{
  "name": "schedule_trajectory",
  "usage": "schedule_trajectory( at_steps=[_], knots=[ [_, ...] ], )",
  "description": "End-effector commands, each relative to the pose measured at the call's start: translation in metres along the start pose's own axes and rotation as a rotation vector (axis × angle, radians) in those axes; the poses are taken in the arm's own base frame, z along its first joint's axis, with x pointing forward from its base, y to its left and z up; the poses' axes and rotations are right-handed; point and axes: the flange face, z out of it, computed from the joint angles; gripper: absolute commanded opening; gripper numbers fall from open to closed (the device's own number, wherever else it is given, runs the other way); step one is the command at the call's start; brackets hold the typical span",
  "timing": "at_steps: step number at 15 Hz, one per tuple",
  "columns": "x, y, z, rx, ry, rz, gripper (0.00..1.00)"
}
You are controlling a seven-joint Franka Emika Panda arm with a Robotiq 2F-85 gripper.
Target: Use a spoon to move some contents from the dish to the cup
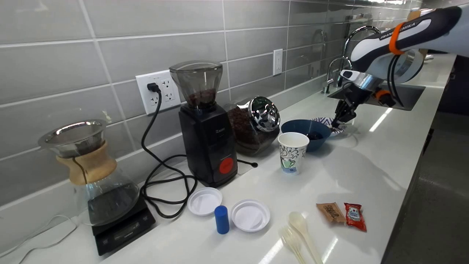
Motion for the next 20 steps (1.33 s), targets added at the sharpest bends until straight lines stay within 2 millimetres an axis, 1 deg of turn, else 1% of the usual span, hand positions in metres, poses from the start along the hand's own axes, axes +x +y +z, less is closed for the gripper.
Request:
schedule_trajectory(
  at_steps=[1, 6, 8, 10, 14, 15, 18, 20],
  knots=[
    [-0.006, 0.0, -0.004, -0.02, 0.074, -0.01, 0.03],
    [-0.016, 0.0, -0.021, -0.048, 0.123, -0.007, 0.03],
    [-0.018, -0.004, -0.028, -0.041, 0.123, -0.003, 0.03],
    [-0.017, -0.012, -0.036, -0.046, 0.111, -0.002, 0.03],
    [0.006, -0.034, -0.057, -0.093, 0.106, -0.037, 0.03],
    [0.014, -0.041, -0.062, -0.101, 0.108, -0.044, 0.03],
    [0.041, -0.067, -0.075, -0.092, 0.126, -0.045, 0.03],
    [0.062, -0.089, -0.087, -0.074, 0.139, -0.044, 0.03]
  ],
)
